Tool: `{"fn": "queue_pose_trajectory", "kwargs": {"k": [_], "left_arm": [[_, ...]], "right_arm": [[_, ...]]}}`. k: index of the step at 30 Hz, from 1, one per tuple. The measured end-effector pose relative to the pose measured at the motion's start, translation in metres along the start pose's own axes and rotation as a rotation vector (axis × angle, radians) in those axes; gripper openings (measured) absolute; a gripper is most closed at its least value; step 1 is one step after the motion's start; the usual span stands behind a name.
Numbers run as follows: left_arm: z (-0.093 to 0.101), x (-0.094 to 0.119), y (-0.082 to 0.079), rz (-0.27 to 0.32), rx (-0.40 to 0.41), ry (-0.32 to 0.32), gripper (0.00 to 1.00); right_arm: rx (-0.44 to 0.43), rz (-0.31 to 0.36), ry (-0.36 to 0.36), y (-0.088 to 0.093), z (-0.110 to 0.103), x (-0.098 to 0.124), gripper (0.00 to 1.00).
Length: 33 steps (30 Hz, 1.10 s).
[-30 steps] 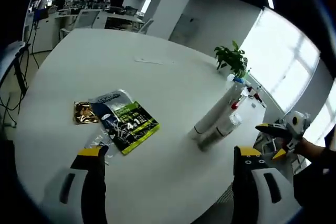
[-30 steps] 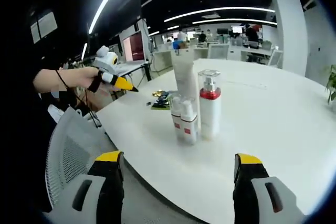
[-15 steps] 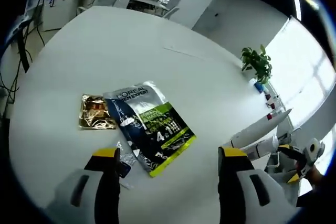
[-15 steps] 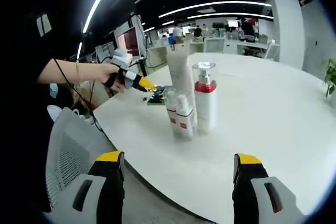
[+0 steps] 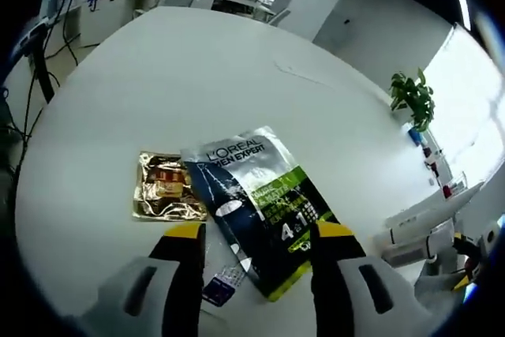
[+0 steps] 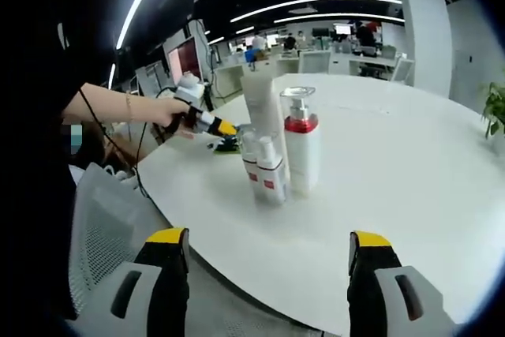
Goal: Arrange the skincare products in the storage area until every visible bottle or jar stands upright without overlapping.
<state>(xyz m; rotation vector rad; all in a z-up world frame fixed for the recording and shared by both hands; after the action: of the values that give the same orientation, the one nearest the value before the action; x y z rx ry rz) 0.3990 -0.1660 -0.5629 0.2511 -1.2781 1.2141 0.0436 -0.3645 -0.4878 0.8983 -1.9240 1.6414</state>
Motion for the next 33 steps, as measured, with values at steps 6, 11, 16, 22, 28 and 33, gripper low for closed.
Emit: {"fn": "queue_pose_trajectory", "kwargs": {"k": [6, 11, 16, 22, 28, 33], "left_arm": [[-0.010, -0.009, 0.000, 0.024, -0.088, -0.084, 0.39], [-0.016, -0.014, -0.002, 0.044, -0.153, -0.138, 0.22], [-0.016, -0.016, -0.009, 0.079, -0.238, -0.167, 0.08], [-0.017, -0.015, -0.007, 0.053, -0.192, -0.150, 0.05], [-0.009, -0.001, -0.005, 0.096, -0.001, -0.033, 0.04], [0.008, 0.026, -0.012, 0.193, 0.093, 0.089, 0.05]], "right_arm": [[-0.004, -0.010, 0.008, 0.001, 0.001, 0.000, 0.84], [-0.004, -0.018, 0.010, 0.001, 0.000, -0.001, 0.84], [-0.005, -0.024, 0.014, 0.002, 0.001, -0.002, 0.83], [0.003, -0.018, 0.008, 0.002, 0.002, -0.003, 0.83], [0.004, -0.013, 0.000, 0.002, 0.001, -0.004, 0.83], [0.017, -0.002, -0.025, -0.002, -0.004, -0.004, 0.83]]}}
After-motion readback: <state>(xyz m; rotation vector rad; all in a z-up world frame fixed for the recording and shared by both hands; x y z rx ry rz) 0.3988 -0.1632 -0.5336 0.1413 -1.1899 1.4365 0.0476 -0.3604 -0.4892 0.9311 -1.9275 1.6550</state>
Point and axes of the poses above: the point that each gripper's makers call its tool centre point, and the gripper's own axes: x roughly backward along the fingers, z roughly to its right, y roughly out of its underside, the point moved 5 cm from there along x, roughly backward along the fingers, and after that the axes turned 9 degrees about -z, right-handed, at the moved point
